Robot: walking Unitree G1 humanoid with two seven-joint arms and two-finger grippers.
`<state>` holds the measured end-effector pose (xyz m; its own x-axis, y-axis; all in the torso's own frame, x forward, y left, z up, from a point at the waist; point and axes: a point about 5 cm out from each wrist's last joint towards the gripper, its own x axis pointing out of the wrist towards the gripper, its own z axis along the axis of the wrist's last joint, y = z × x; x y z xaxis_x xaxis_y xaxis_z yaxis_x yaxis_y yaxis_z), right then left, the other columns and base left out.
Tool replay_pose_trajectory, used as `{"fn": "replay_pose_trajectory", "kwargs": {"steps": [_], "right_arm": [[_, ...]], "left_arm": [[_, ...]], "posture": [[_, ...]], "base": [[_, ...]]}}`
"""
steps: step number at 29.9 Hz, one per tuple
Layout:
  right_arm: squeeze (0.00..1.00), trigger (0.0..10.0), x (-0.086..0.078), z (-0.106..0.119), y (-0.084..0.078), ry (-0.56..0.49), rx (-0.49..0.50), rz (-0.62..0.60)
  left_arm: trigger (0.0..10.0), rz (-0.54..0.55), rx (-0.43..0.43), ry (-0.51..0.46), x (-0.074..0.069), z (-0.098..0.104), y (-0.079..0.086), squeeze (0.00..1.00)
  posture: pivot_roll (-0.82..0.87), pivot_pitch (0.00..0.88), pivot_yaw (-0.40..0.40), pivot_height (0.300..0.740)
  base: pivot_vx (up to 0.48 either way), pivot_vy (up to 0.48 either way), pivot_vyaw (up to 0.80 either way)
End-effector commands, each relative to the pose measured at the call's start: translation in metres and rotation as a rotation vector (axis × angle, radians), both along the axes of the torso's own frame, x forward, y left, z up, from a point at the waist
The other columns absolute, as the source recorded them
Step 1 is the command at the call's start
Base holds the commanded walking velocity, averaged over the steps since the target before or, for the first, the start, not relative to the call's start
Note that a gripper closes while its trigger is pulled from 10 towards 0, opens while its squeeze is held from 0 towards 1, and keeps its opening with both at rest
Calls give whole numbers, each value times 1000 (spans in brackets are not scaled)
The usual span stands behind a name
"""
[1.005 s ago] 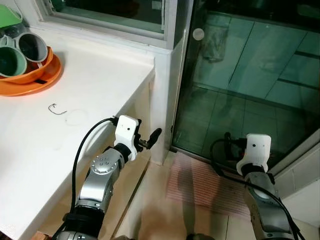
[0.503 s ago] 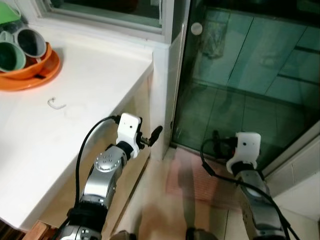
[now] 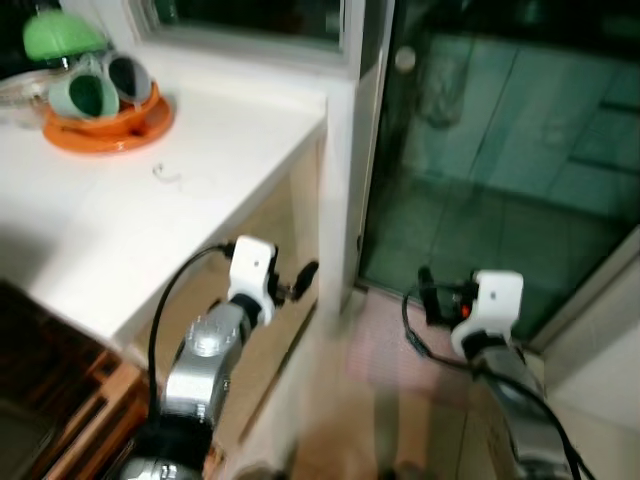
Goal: Restocking fridge
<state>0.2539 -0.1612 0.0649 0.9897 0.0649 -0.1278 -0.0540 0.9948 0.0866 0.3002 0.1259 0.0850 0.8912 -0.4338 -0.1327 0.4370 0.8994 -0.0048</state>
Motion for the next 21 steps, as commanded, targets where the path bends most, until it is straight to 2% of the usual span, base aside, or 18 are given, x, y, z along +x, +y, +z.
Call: {"fn": "replay_pose_trajectory", "kwargs": {"steps": [1,19,21], "right_arm": [[0,10000,1,0,-3,6,4,-3],[0,10000,-1,-7,-5,32,-13,0],[0,10000,-2,-10,-6,60,13,-8]], "left_arm": [[10000,-3,-5,-7,0,1,-1,0],[10000,-12,-9,-14,-2,0,-2,0],[10000,-4,-7,-14,-2,-1,-2,0]], "posture": [[-65,0,23,740],[-68,0,23,740],[-69,0,23,740]], "base": [[-270,0,0],[-285,0,0],[-306,0,0]]}}
